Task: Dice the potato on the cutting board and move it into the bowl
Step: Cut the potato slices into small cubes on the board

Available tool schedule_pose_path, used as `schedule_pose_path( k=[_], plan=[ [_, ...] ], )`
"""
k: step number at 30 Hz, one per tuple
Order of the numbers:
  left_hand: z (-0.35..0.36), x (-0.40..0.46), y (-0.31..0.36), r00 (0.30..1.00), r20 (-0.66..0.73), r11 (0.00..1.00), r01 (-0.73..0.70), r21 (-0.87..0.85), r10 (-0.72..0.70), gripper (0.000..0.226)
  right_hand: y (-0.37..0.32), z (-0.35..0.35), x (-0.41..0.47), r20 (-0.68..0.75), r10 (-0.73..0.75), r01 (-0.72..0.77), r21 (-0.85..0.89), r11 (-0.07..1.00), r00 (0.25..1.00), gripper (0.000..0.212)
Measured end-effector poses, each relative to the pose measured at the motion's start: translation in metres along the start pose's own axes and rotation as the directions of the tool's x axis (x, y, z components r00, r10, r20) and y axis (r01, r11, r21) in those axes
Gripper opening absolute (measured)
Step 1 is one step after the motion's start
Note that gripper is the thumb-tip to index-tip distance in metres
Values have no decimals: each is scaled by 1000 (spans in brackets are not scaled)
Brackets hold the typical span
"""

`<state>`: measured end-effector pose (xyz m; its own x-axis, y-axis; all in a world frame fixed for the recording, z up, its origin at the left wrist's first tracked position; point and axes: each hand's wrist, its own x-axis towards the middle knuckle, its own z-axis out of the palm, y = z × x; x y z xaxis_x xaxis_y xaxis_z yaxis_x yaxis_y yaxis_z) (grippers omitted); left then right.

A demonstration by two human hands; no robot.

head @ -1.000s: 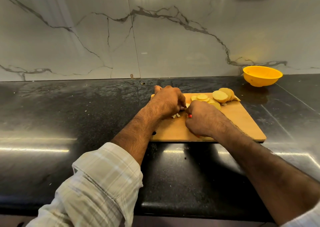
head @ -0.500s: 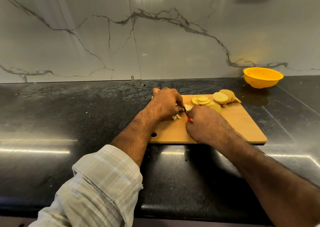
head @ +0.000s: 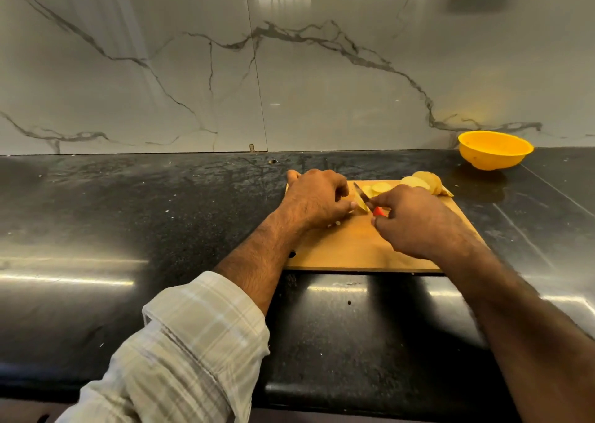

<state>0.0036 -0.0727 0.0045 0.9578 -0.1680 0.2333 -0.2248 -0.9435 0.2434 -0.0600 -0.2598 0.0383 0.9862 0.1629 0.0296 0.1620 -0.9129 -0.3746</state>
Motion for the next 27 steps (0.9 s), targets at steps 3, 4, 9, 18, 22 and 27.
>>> schedule_pose_path(
  k=[3, 4, 9, 18, 22, 27],
  plan=[
    [6, 1, 10, 999, -32, 999, 11, 44, -10, 35, 4, -6, 2, 17, 2, -2, -14, 1000, 1000, 47],
    [7, 1, 11, 999, -33, 999, 12, 43, -11, 31, 5, -7, 2, 26, 0, 0, -11, 1000, 1000, 47],
    [-1, 0, 6, 1000, -26, 1000, 18, -12, -18, 7, 7, -8, 2, 96, -28, 20, 78, 997, 995, 42],
    [-4, -2, -1, 1000, -6, 998, 19, -65, -19, 12, 7, -8, 3, 9, 8, -10, 218, 976, 1000, 39],
    [1, -2, 6, 1000, 13, 999, 13, -32, -13, 17, 11, -9, 7, 86, 58, -66, 93, 993, 995, 43],
    [-2, -2, 8, 999, 21, 999, 30, -15, -29, 12, 9, -10, 6, 115, 62, -65, 24, 998, 991, 46]
  ],
)
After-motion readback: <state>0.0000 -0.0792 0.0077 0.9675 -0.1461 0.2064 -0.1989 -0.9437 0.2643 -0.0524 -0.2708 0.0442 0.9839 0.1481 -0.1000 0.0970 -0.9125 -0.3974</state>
